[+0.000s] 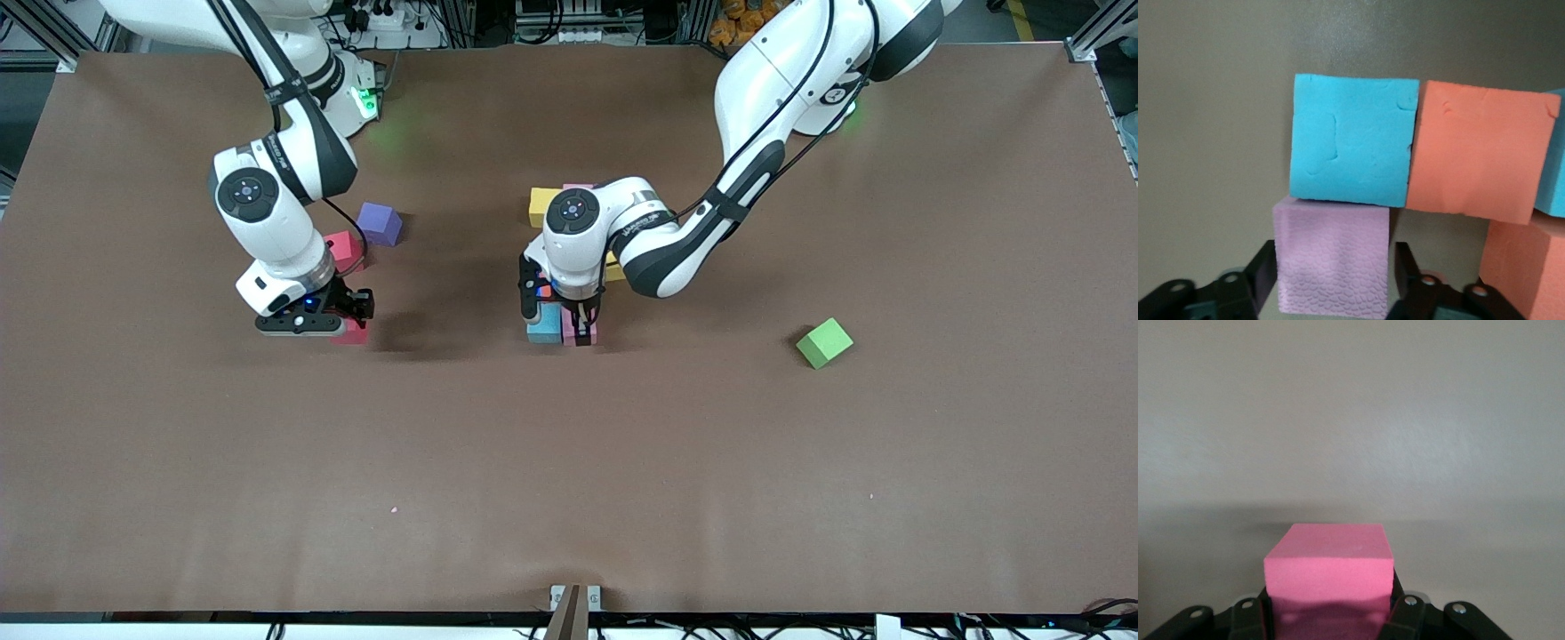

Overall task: Form number 2 with 11 blocks
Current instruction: 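Open the left gripper and withdraw while the right gripper lifts pink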

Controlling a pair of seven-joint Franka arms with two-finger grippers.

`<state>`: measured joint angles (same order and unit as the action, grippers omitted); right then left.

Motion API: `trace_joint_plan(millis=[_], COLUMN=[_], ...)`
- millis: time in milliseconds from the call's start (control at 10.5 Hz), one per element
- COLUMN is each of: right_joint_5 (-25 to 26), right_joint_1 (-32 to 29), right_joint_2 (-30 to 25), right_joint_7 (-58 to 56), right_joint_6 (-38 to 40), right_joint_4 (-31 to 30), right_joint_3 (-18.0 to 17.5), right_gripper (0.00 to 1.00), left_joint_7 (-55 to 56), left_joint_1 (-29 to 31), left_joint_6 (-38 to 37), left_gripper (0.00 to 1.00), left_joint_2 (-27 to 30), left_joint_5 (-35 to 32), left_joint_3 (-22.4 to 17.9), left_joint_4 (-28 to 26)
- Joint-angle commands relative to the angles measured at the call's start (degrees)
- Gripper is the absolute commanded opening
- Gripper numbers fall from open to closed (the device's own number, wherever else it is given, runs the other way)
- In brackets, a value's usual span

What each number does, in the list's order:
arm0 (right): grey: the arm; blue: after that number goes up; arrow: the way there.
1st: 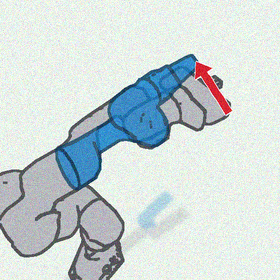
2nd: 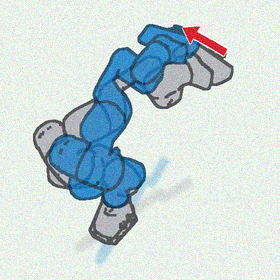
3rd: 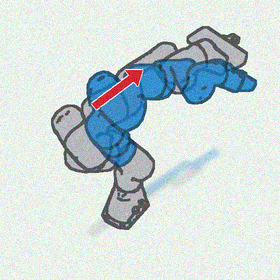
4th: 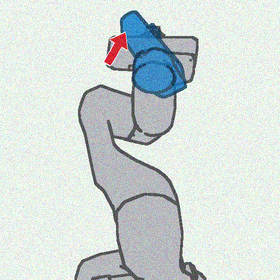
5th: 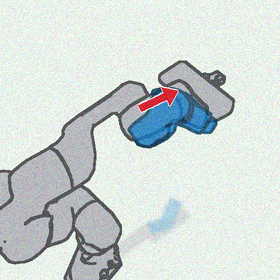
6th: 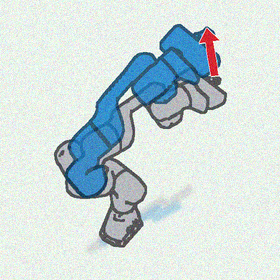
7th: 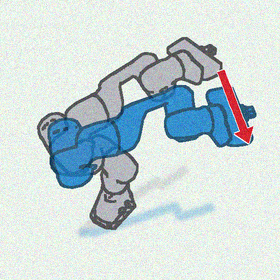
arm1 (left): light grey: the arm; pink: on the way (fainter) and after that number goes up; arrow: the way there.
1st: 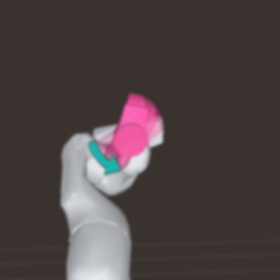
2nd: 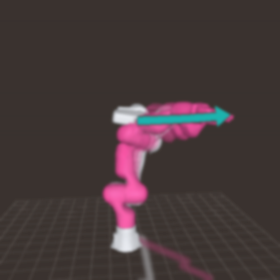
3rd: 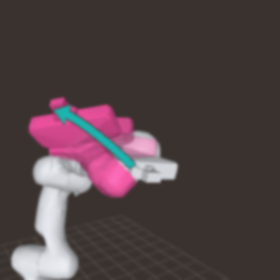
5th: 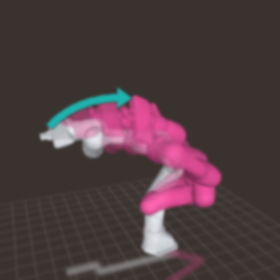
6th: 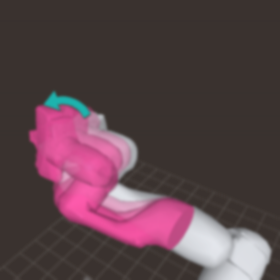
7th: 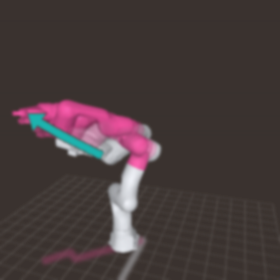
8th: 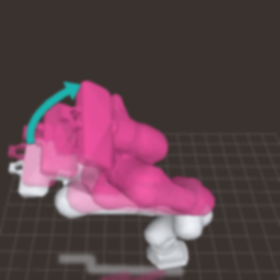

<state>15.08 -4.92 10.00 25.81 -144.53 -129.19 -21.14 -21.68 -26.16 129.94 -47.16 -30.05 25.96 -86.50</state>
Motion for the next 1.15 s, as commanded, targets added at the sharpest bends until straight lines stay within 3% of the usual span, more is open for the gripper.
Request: trace_joint_plan(millis=[0, 382, 860, 1051], right_joint_5=[-0.7, -3.0, -3.8, -3.8], right_joint_1=[2.8, 7.7, 15.7, 20.4], right_joint_2=[0.4, 1.2, 6.9, 11.0], right_joint_7=[-0.5, -0.1, -1.6, -1.7], right_joint_6=[4.2, 7.1, 10.9, 11.1], right_joint_4=[5.1, 10.5, 20.2, 26.3], right_joint_3=[-0.6, -1.6, -1.8, -1.3], right_gripper=[0.23, 0.23, 0.23, 0.23], left_joint_7=[0.1, 9.4, 19.1, 20.0], left_joint_1=[-0.2, 1.2, 11.1, 16.1], left_joint_6=[-0.3, -12.5, -26.0, -27.0], left_gripper=[1.00, 1.00, 1.00, 1.00], left_joint_2=[0.5, 8.0, 17.1, 19.5], left_joint_5=[-0.1, 3.3, 6.1, 6.1], left_joint_3=[-0.3, 0.1, 0.2, 0.3], left_joint_4=[1.3, 1.0, -0.3, -2.6])
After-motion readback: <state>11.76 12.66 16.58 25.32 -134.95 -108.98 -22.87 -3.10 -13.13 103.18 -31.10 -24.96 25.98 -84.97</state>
